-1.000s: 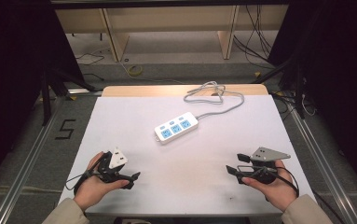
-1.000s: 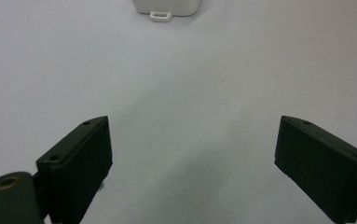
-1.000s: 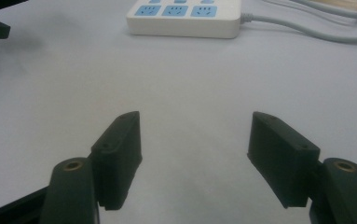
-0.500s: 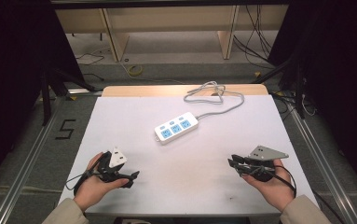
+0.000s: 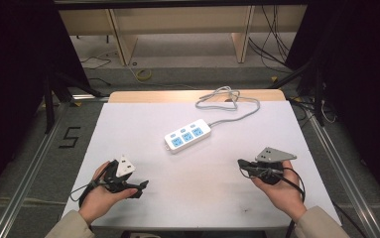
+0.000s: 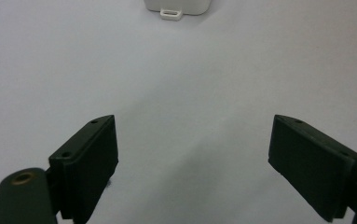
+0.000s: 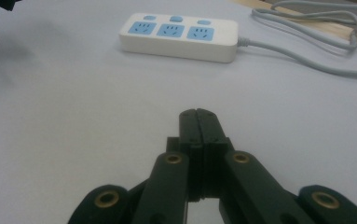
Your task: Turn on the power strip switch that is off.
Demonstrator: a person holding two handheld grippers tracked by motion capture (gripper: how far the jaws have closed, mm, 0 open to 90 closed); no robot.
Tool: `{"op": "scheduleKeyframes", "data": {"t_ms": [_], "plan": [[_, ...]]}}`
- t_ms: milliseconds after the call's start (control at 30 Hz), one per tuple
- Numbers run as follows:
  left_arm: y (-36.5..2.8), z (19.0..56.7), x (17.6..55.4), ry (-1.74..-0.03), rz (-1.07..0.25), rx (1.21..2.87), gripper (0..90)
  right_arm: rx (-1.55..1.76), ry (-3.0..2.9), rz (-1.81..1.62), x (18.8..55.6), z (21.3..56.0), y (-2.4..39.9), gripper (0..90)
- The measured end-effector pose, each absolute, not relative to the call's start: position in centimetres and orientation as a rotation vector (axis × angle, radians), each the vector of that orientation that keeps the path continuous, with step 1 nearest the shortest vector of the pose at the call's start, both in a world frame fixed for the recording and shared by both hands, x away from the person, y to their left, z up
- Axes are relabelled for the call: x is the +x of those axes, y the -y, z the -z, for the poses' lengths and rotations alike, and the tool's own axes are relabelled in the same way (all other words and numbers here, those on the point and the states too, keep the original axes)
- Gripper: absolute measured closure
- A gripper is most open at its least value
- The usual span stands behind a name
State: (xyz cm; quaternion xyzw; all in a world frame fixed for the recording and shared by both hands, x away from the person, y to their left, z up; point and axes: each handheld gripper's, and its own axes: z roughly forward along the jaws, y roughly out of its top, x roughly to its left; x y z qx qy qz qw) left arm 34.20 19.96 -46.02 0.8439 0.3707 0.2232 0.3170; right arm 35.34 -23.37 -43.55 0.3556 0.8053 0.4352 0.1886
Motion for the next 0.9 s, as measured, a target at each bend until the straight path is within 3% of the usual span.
{"op": "scheduleKeyframes", "data": {"t_ms": [900], "plan": [[-19.7, 46.0, 34.2, -0.965, -0.583, 2.232, 15.3, 0.983, -2.284, -1.226, 38.6, 42.9, 20.2, 90.0]]}}
